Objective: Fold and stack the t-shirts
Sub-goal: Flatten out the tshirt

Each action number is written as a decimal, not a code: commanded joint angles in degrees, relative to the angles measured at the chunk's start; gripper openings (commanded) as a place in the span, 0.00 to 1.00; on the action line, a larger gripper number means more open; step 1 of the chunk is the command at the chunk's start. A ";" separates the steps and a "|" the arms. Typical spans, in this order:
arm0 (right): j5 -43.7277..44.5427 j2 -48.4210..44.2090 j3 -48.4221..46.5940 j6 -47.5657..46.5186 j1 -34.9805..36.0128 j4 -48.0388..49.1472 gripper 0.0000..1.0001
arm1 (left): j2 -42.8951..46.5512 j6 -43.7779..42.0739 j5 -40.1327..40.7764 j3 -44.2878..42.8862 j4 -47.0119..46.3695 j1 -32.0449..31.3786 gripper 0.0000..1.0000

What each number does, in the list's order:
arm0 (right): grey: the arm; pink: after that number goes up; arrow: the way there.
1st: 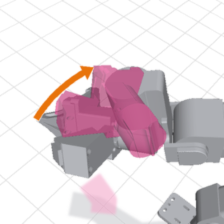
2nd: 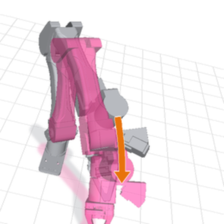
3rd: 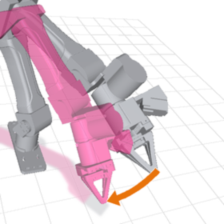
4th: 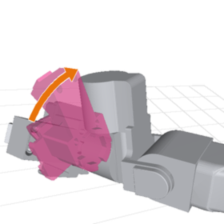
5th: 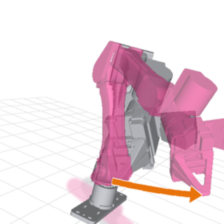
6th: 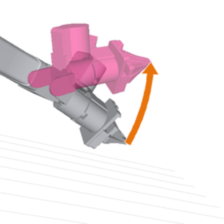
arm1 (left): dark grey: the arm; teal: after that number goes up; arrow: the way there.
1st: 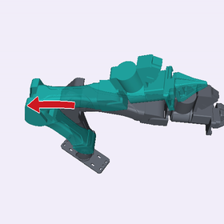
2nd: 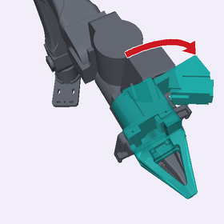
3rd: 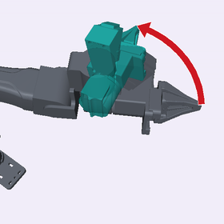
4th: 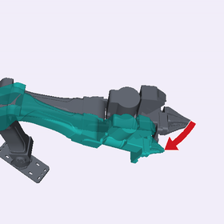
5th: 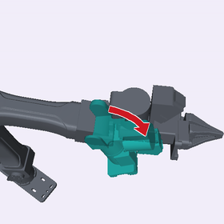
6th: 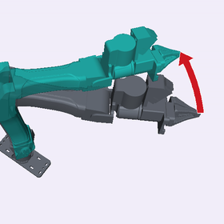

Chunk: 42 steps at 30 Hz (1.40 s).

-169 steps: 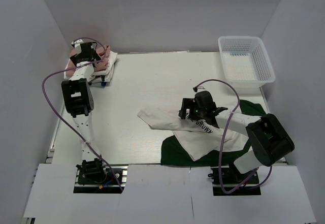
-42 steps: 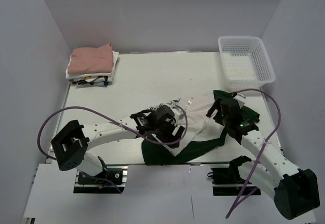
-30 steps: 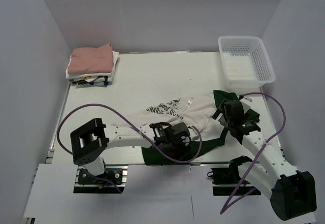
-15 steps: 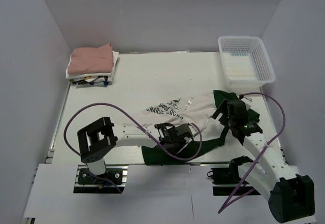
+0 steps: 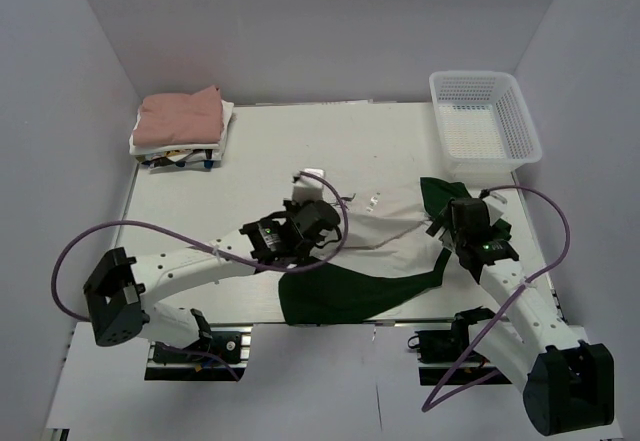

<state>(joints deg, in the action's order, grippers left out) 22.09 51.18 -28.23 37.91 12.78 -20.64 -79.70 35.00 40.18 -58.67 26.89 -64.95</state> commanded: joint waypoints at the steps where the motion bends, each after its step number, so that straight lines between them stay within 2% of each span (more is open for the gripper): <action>1: 5.85 -0.55 -0.95 -0.73 -1.52 -2.11 0.90 | 3.32 4.46 12.71 0.57 0.36 3.85 0.00; 4: 9.46 -0.12 -0.95 -1.43 -4.76 -2.29 0.90 | 5.77 5.17 15.09 1.11 0.35 7.72 0.00; 7: 8.94 0.76 -1.39 -2.14 -6.87 -2.12 0.90 | 8.06 4.63 16.50 0.58 0.27 11.15 0.00; 13: 7.45 2.87 -2.53 -2.66 -11.54 -1.60 0.90 | 9.92 -3.96 15.36 0.05 -7.28 16.51 0.00; 15: 6.83 3.66 -2.10 -2.76 -12.16 -0.37 0.85 | 9.22 -7.12 14.05 -0.56 -10.36 17.57 0.00; 19: 0.69 6.03 -1.83 -5.55 -14.80 1.04 0.82 | 7.38 -10.57 11.41 -2.58 -13.88 19.68 0.00; 20: -5.24 6.47 -1.83 -6.35 -14.88 1.91 0.82 | 6.15 -11.18 10.89 -2.58 -13.89 20.38 0.00; 25: -16.71 6.13 -0.43 -11.10 -14.44 3.85 0.81 | 3.16 -12.24 8.07 -4.43 -14.50 22.14 0.00; 33: -0.56 8.05 -2.62 -6.19 -15.23 2.01 0.85 | 4.38 -12.24 8.07 -3.11 -14.50 24.43 0.00; 36: -0.11 12.27 -3.76 -5.30 -16.46 5.08 0.86 | 5.79 -12.24 7.45 -1.71 -15.82 25.57 0.00; 42: -5.12 22.71 -7.54 -3.73 -18.66 11.06 0.88 | 5.79 -13.38 6.22 -1.71 -16.35 26.80 0.00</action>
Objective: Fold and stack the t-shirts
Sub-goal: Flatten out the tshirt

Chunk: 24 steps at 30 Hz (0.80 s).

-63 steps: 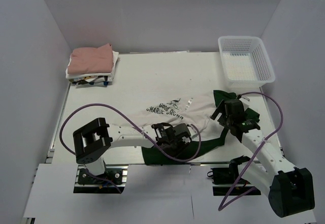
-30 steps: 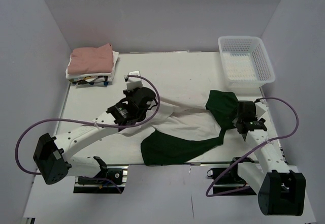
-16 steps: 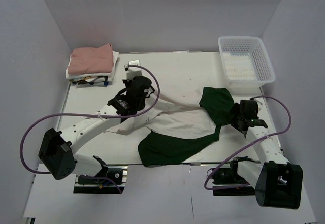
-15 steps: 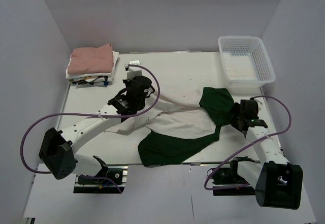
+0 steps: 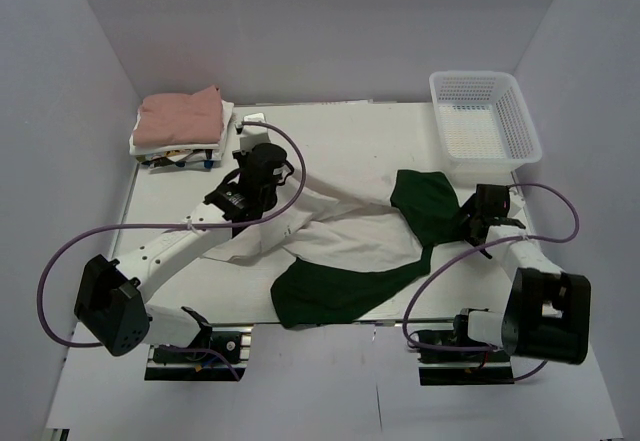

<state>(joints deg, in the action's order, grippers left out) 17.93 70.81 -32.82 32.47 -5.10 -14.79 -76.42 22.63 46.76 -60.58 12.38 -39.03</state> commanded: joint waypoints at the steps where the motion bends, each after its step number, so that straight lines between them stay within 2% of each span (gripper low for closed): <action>1: -0.62 3.98 -3.21 1.89 -0.79 5.90 0.88 | 2.51 -1.53 -0.97 0.20 -2.36 0.88 0.00; 3: -1.66 6.95 -4.00 1.72 -1.40 7.83 0.88 | 2.51 -1.54 -1.50 0.20 -2.36 1.41 0.00; 9: -5.80 11.19 -3.48 1.19 -1.66 12.14 0.73 | 0.58 -2.85 -2.20 -0.86 -2.89 1.94 0.00; 11: -6.94 12.07 -3.39 0.32 -1.58 13.20 0.56 | 0.57 -2.86 -2.82 -0.86 -2.89 1.94 0.00; 12: -7.21 12.51 -3.48 0.31 -1.58 13.99 0.28 | 0.57 -2.86 -2.82 -0.86 -3.41 2.46 0.00; 15: -9.67 11.91 -4.35 -2.22 -1.49 16.01 0.00 | 0.05 -3.64 -2.82 -0.86 -4.29 2.46 0.00; 19: -13.43 7.01 -6.11 -4.51 -0.96 17.07 0.00 | 0.65 -4.18 -2.82 -2.61 -5.69 2.99 0.00; 24: -16.70 -4.17 -10.42 -6.89 0.18 19.27 0.00 | 3.72 -12.60 -1.32 -5.25 -13.50 2.99 0.00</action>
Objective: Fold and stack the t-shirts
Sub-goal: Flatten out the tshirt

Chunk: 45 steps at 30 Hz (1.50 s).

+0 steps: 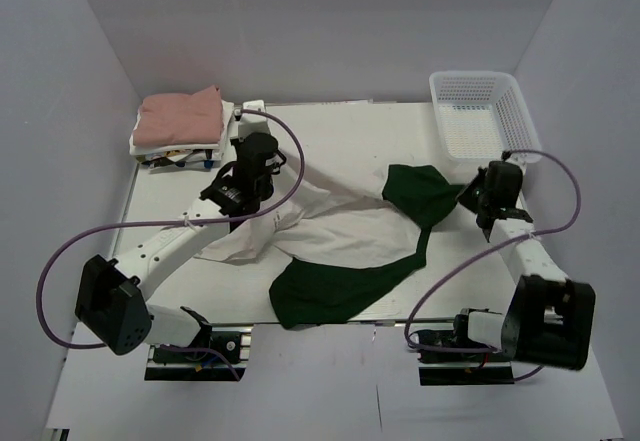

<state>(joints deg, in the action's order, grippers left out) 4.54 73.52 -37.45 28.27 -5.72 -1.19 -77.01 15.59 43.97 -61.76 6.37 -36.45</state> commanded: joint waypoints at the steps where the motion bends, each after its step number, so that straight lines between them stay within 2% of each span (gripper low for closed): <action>1: -3.48 -8.29 -7.97 -2.87 1.05 5.59 0.00 | 5.11 -7.84 2.34 -4.68 -8.04 0.41 0.00; 2: -2.96 -12.56 -9.03 -3.65 1.14 5.50 0.00 | 6.08 -9.34 1.31 -6.25 -8.56 0.41 0.00; 6: -0.32 -19.63 -16.32 -5.77 0.88 2.69 0.00 | 11.35 -14.44 -3.08 -10.30 -10.33 0.41 0.00; 10: 1.44 -23.59 -30.18 -9.20 0.79 -2.23 0.00 | 15.13 -18.48 -7.92 -17.51 -8.13 0.41 0.00; 18: 3.98 -18.94 -53.76 -15.26 0.88 -8.46 0.00 | 19.79 -22.27 -9.78 -28.76 -3.47 -0.11 0.00; 27: 4.35 -9.90 -77.83 -19.74 0.79 -12.60 0.00 | 23.92 -24.30 -13.90 -34.31 0.22 -0.64 0.00; 31: 2.24 -8.83 -77.60 -19.57 0.79 -13.58 0.00 | 23.06 -24.30 -12.95 -33.70 0.22 -0.64 0.00; 32: 1.97 -8.74 -75.94 -19.40 0.79 -12.79 0.00 | 22.18 -24.30 -7.63 -33.00 -1.78 -0.64 0.00; 38: -6.55 -3.65 -66.37 -17.11 0.88 -11.74 0.00 | 11.11 -23.77 4.98 -27.20 -6.53 0.24 0.00; 40: -8.30 -1.99 -60.50 -16.15 1.06 -8.32 0.00 | 6.47 -21.51 6.73 -25.70 -4.98 0.84 0.00; 45: -9.45 3.56 -56.16 -17.37 1.50 -6.29 0.00 | -2.32 -13.41 4.38 -24.02 -2.77 4.45 0.00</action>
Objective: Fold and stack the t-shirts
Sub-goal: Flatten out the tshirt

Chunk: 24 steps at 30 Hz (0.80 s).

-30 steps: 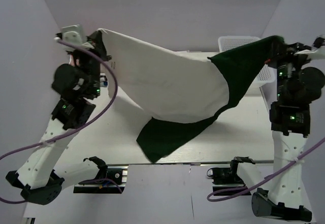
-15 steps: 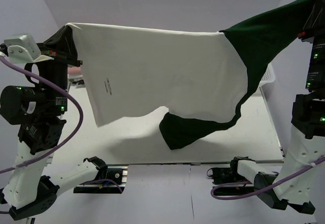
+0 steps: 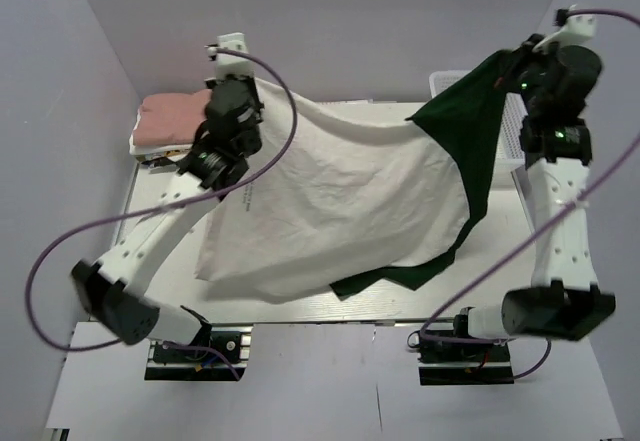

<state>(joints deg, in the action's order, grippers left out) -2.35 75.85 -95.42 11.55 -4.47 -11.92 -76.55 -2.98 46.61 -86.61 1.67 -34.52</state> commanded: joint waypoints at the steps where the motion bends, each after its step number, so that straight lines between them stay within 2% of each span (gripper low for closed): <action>1: -4.49 3.84 1.99 -1.09 0.77 5.67 0.00 | -4.38 7.36 1.73 0.22 2.71 3.31 0.00; 6: -7.58 15.36 -5.29 -1.62 2.97 4.64 0.00 | -14.13 9.05 -5.11 -7.05 4.40 9.55 0.00; 7: -8.02 17.46 -13.83 -2.05 3.41 3.24 0.00 | -16.06 8.35 -6.17 -9.08 4.39 10.35 0.00; 8: -6.72 24.27 -17.49 -2.32 3.68 2.53 0.00 | -20.69 8.34 -7.14 -11.98 4.39 11.14 0.00; 10: -5.83 29.41 -25.83 -1.45 3.51 0.24 0.00 | -26.34 7.73 -9.51 -25.31 8.16 13.07 0.00; 11: -5.48 36.83 -41.88 0.47 3.50 -0.11 0.00 | -29.24 6.51 -9.52 -30.85 9.48 13.08 0.00; 12: -3.99 38.65 -46.22 1.27 3.33 0.84 0.00 | -34.66 6.50 -11.09 -42.47 10.88 13.95 0.00; 13: -2.15 39.80 -51.05 2.32 3.41 5.03 0.00 | -36.80 6.50 -11.97 -48.07 13.51 14.65 0.00; 14: -1.18 37.55 -49.01 2.60 3.33 11.16 0.00 | -37.96 5.72 -13.63 -55.26 13.53 14.66 0.00; 15: 1.36 36.05 -42.98 3.12 3.41 16.70 0.00 | -37.97 5.71 -14.78 -56.55 13.53 14.66 0.00; 16: 2.08 31.51 -39.79 3.65 3.15 23.89 0.00 | -35.88 5.10 -16.19 -55.87 10.57 15.18 0.00; 17: 3.83 29.72 -35.67 4.09 2.89 27.01 0.00 | -33.51 5.09 -18.20 -50.99 8.54 15.19 0.00; 19: 3.32 24.79 -34.58 3.84 2.54 25.56 0.00 | -24.67 5.09 -19.18 -43.51 2.85 15.19 0.00; 20: 2.97 23.74 -34.23 3.13 2.45 24.76 0.00 | -21.65 5.09 -19.19 -35.81 1.51 15.19 0.00; 21: -1.73 20.25 -30.22 1.21 2.45 24.76 0.00 | -18.84 5.61 -19.19 -31.91 0.19 15.19 0.00; 24: -5.02 15.32 -21.34 -0.74 2.45 19.85 0.00 | -9.36 5.62 -19.19 -17.14 -5.18 15.19 0.00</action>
<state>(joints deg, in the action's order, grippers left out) -4.25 97.54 -121.86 13.26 -1.74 4.16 -94.91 2.81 28.93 -112.31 3.81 -19.44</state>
